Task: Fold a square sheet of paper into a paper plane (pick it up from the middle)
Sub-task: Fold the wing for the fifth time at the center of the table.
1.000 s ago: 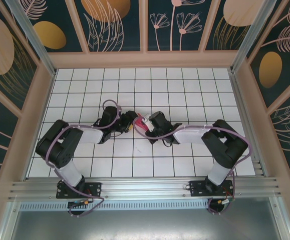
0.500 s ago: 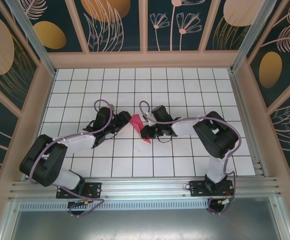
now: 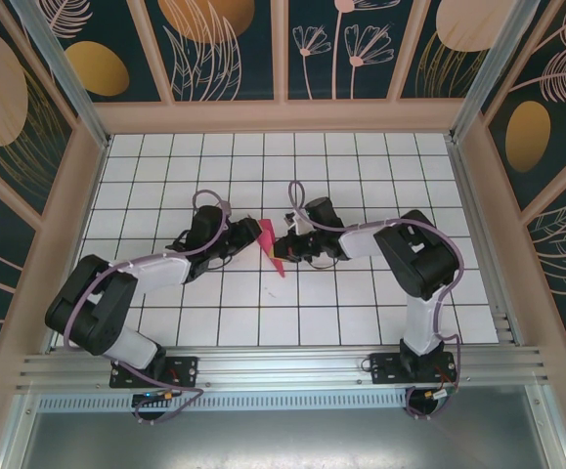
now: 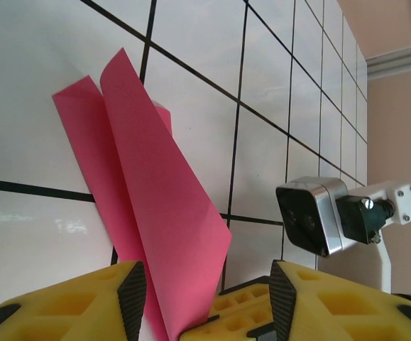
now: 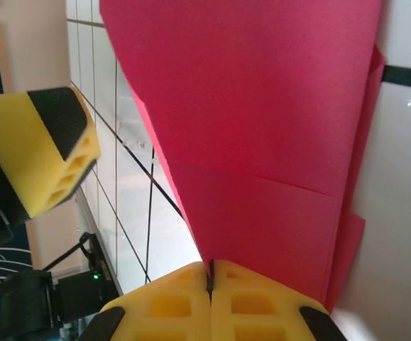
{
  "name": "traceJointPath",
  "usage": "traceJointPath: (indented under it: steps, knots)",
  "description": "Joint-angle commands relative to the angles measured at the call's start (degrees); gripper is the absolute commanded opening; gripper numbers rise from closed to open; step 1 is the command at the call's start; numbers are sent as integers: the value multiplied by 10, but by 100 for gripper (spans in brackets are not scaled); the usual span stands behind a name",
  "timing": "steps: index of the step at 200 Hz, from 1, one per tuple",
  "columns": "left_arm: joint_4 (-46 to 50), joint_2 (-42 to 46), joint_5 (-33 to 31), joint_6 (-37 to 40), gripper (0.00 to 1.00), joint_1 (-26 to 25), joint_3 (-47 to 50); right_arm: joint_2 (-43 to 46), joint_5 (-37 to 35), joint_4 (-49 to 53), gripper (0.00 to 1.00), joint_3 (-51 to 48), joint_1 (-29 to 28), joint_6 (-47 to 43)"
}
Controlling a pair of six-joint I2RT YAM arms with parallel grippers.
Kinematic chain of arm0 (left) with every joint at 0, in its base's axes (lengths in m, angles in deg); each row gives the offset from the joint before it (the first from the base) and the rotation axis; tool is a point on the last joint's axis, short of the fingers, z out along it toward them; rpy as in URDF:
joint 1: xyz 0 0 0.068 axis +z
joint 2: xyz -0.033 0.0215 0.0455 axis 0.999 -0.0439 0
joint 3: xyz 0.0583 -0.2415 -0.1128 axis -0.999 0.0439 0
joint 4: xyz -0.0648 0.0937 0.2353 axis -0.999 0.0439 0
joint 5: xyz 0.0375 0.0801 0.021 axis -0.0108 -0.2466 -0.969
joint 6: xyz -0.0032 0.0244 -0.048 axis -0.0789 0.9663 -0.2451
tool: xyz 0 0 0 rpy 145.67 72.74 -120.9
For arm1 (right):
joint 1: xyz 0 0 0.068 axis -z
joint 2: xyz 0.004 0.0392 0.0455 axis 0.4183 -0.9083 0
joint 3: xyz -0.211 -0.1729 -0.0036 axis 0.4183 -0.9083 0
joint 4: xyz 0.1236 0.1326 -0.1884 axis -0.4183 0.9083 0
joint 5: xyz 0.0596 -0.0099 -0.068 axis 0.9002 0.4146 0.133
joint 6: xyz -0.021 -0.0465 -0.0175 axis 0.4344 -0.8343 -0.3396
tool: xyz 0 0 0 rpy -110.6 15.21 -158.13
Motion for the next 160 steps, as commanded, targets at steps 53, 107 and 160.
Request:
traceJointPath:
  steps: [53,107,160]
  knots:
    - [-94,-91,77,-38,47,2,-39,-48,53,-92,1,-12,28,82]
    - [-166,-151,117,-72,47,2,-61,-53,52,-104,2,-26,32,94]
    - [-201,-192,105,-97,44,2,-61,-44,46,-105,10,-30,32,90]
